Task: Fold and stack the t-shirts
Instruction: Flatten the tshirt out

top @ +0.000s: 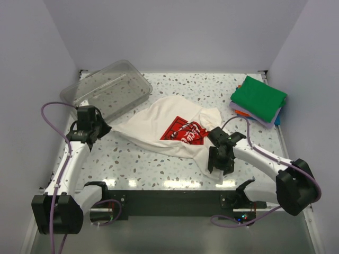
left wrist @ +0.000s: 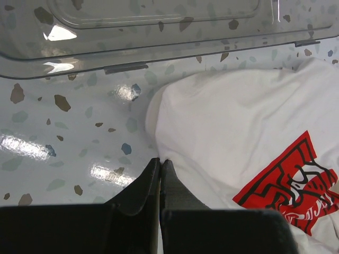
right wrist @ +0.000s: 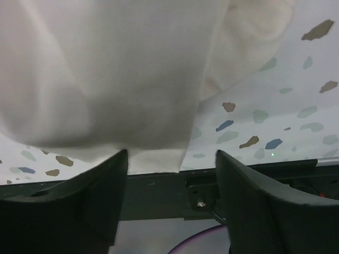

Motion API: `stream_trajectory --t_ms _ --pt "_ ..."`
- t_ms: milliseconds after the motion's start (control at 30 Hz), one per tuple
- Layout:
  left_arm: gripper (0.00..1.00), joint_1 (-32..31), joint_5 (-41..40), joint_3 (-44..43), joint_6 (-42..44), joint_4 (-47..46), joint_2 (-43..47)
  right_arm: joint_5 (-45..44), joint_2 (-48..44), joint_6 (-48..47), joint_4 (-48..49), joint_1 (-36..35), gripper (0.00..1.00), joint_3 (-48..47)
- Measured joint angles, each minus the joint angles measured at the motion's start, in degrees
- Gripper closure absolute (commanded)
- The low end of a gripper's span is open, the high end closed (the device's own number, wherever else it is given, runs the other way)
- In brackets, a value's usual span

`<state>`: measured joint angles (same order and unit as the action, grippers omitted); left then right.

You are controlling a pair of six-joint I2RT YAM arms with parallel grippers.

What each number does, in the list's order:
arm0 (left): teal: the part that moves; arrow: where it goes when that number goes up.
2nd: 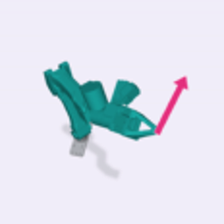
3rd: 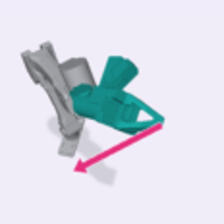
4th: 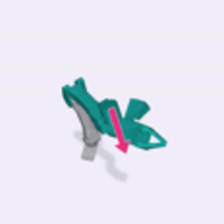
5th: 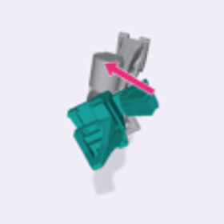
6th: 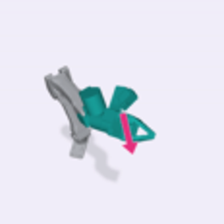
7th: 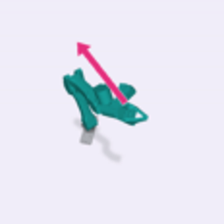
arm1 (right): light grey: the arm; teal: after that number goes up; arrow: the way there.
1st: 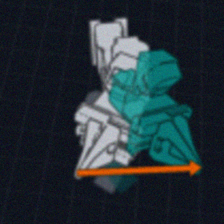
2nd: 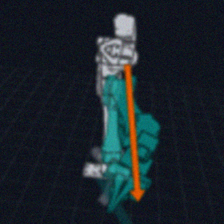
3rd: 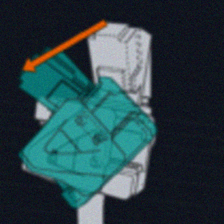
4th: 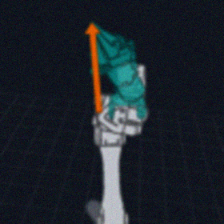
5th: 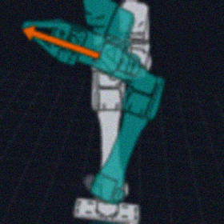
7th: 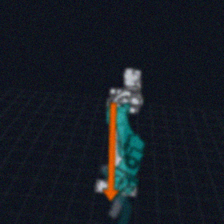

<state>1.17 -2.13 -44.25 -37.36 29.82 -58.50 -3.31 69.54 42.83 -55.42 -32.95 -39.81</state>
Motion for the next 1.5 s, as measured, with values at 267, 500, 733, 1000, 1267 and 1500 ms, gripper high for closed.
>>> stream_trajectory --t_ms 267,500,733,1000,1267,1500 --pt "1.0 0.2 0.48 -0.13 1.22 -0.63 -1.51 6.4 5.57 -2.99 6.75 0.02 1.0 -0.72" --pt "1.0 0.68 0.46 -2.54 2.78 -0.63 -3.21 17.84 2.36 -6.69 -0.02 -1.03 1.0 -18.86" --pt "1.0 1.38 0.17 -3.3 4.24 -0.39 -2.86 14.27 -4.85 -7.69 -9.46 -1.97 1.0 -29.49" --pt "1.0 1.99 -1.51 -4.35 7.06 1.36 -0.96 0.83 4.24 -5.55 -8.92 7.74 0.5 -17.84" --pt "1.0 2.1 -2.75 -4.61 9.18 2.43 1.2 -2.19 3.56 -5.53 -5.92 8.96 0.34 -16.35" --pt "1.0 2.1 -2.6 -4.7 10.78 2.49 0.85 -1.81 -0.42 -3.69 -3.85 8.96 0.48 -5.2"
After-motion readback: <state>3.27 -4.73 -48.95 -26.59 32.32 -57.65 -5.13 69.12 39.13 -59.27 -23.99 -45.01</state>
